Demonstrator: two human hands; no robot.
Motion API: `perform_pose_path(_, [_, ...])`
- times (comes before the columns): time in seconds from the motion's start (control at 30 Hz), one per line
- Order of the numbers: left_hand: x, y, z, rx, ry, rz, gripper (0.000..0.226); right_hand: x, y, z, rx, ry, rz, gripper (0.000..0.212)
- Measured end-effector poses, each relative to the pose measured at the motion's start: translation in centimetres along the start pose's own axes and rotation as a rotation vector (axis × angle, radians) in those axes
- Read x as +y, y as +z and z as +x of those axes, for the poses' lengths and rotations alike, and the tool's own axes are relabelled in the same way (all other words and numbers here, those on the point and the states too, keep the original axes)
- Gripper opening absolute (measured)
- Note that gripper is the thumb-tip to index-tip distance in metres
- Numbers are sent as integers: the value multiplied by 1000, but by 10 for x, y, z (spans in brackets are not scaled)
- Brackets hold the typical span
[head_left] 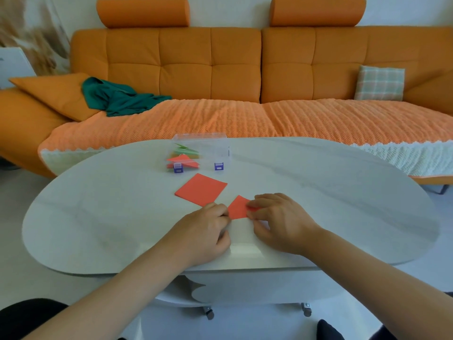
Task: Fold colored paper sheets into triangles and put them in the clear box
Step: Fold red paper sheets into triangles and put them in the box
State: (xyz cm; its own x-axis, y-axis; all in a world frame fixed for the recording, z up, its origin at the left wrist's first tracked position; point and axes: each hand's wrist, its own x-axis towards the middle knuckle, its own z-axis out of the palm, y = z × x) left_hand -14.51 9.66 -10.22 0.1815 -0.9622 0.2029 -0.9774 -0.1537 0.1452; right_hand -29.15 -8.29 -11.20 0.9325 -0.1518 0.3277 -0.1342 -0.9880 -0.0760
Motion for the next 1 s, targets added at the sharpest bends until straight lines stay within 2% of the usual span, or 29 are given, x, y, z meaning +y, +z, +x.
perform_pose_path(0.23, [-14,-10,-22,16,-59,-11,58,-2,3,4,11,51,52,29])
perform_pose_path(0.43, [-15,-13,-23,49,-108,60,50,-5,8,11,-39,105,159,25])
perform_pose_path(0.5, [-16,-18,-16,107,-118,52,43,-10,9,14,-52,112,155,30])
perform_pose_path(0.57, [-13,-18,-10,150,-67,19,47,-16,12,17,-69,105,142,40])
perform_pose_path(0.67, [-5,-12,-1,57,-3,-116,45,-19,14,19,-77,92,145,51])
perform_pose_path(0.8, [-10,3,3,15,-32,-139,45,-18,11,18,-105,77,120,56])
perform_pose_path(0.9, [-11,7,5,-2,-41,-73,53,-17,9,15,-72,43,48,51])
perform_pose_path(1.0, [-10,6,7,-12,-43,-33,55,-13,3,14,-60,80,20,36])
